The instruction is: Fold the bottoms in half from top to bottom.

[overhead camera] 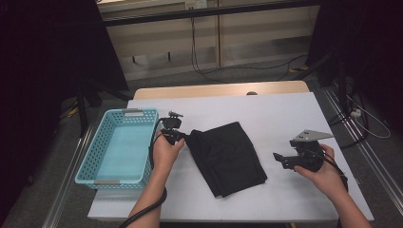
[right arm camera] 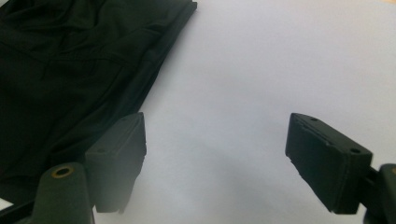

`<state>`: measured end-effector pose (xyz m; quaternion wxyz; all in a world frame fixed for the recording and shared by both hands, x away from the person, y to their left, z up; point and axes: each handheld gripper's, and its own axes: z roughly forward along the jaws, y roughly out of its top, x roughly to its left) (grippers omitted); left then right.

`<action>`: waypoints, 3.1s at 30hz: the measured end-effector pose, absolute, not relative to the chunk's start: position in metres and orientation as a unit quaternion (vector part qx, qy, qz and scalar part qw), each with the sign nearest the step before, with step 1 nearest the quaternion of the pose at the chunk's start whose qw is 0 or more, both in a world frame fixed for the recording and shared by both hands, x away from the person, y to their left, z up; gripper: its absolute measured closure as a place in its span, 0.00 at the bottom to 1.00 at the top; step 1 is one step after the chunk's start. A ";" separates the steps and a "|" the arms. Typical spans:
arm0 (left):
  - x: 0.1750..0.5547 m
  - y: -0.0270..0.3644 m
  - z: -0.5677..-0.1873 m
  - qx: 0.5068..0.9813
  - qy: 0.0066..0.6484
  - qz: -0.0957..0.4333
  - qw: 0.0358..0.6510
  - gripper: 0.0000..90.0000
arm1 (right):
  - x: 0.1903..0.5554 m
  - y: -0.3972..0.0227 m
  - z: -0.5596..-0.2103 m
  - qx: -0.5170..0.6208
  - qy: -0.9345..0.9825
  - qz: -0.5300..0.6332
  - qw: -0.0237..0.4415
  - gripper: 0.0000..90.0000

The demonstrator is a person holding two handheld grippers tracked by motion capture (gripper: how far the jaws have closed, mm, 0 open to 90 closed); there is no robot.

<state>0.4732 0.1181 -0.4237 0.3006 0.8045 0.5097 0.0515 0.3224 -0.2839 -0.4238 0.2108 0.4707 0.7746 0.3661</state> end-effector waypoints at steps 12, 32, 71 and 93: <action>0.479 0.114 -0.430 0.788 0.522 0.093 0.312 0.63 | 0.320 -0.274 -0.427 0.464 0.780 0.364 0.211 0.22; 0.445 0.131 -0.427 0.803 0.495 0.109 0.313 0.20 | 0.320 -0.189 -0.448 0.462 0.791 0.356 0.185 0.26; 0.443 0.121 -0.413 0.801 0.483 0.099 0.340 0.14 | 0.311 -0.181 -0.461 0.509 0.740 0.419 0.137 0.89; 0.474 0.091 -0.436 0.809 0.521 0.080 0.260 0.54 | 0.305 -0.177 -0.457 0.494 0.742 0.434 0.132 0.89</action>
